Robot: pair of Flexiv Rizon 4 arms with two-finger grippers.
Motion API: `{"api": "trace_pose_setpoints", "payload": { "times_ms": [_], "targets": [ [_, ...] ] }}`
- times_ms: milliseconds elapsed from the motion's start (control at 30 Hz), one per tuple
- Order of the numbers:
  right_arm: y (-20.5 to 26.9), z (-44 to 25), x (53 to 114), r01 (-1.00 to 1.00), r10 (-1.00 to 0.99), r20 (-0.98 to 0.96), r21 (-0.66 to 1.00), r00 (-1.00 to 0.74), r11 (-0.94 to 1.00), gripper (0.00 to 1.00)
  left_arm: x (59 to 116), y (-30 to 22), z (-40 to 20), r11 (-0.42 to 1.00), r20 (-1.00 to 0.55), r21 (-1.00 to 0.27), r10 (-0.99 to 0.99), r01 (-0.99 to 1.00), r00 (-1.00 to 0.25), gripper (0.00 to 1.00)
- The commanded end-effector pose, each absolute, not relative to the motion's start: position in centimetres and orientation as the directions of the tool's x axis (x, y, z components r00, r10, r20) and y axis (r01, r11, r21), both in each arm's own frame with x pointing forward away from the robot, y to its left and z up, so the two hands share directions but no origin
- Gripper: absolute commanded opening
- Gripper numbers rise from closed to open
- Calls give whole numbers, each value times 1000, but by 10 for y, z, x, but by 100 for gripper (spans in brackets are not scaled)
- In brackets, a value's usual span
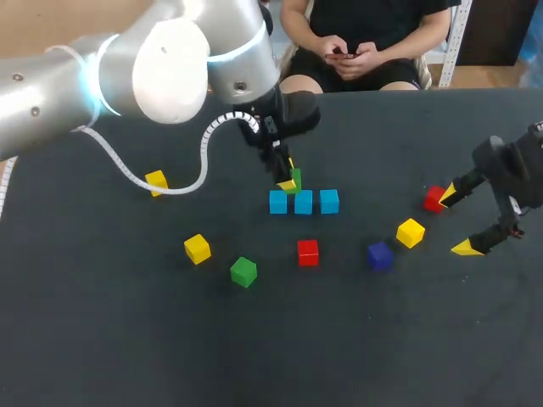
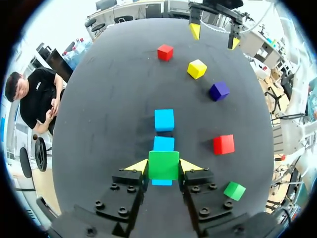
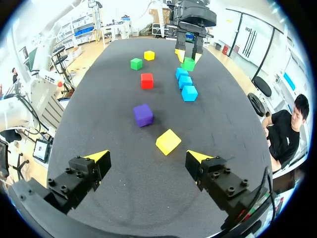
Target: Place the blue cubes, place green cubes on the blue cubes, place the yellow cubes on the green cubes, then place the red cubes on the yellow cubes, and place purple cube on the red cubes.
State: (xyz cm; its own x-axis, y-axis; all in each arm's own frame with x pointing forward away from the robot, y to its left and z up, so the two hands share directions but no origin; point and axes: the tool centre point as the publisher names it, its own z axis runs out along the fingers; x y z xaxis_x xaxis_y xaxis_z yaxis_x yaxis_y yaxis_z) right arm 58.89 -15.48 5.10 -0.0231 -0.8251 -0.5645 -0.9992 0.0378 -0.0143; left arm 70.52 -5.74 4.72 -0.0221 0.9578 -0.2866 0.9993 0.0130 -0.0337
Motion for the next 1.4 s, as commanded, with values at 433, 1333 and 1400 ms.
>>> {"api": "trace_pose_setpoints", "payload": {
  "times_ms": [433,1333,1400],
  "targets": [
    [-155,50,590,-999,-824,-566,-15,-22,37,100,704,-56,34,12,-298,-49,954,999,-26,0],
    [-155,50,590,-999,-824,-566,-15,-22,37,100,705,-54,25,22,-281,-65,959,998,-40,0],
    [-155,50,590,-999,-824,-566,-15,-22,37,100,706,-53,25,21,-280,-64,959,998,-38,0]
  ]
}}
